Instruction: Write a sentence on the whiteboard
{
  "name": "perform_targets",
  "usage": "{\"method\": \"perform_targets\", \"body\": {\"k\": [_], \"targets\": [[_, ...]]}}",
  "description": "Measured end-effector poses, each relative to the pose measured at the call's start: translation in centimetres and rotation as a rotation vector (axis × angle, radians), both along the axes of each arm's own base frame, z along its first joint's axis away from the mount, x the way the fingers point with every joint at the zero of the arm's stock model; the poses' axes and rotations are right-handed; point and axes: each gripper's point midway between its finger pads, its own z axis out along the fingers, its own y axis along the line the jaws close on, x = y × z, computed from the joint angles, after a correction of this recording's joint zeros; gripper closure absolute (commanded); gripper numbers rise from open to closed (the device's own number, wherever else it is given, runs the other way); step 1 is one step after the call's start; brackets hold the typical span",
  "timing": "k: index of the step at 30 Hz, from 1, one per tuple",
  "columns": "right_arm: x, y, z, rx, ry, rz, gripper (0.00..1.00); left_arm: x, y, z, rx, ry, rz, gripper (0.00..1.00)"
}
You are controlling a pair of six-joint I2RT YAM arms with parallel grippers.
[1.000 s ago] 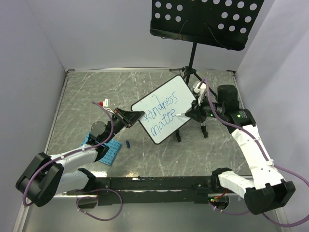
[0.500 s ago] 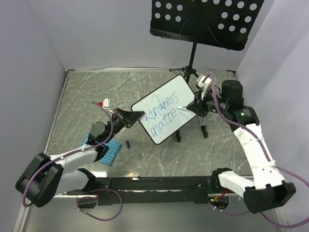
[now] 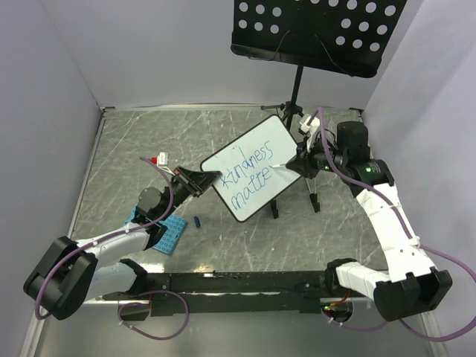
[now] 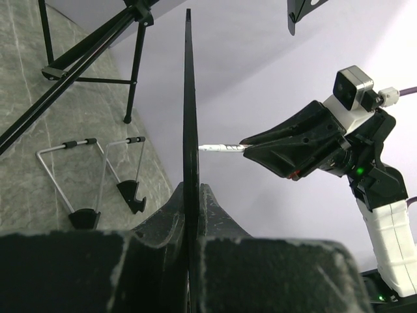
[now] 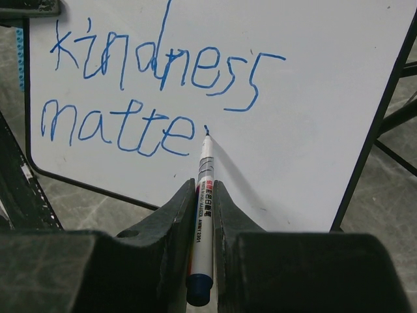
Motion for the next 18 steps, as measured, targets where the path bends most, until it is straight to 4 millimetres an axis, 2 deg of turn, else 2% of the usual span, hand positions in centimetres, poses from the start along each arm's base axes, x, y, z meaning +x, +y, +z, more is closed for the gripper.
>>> {"method": "perform_targets", "body": {"k": [10, 18], "targets": [[-1.9, -0.5, -1.8, -0.023, 0.017, 0.014, 1.00, 0.2, 0.3, -0.2, 0.003, 0.003, 0.010, 0.99], [-1.7, -0.4, -1.7, -0.021, 0.022, 0.013, 1.00, 0.2, 0.3, -0.2, 0.003, 0.003, 0.011, 0.99]]}}
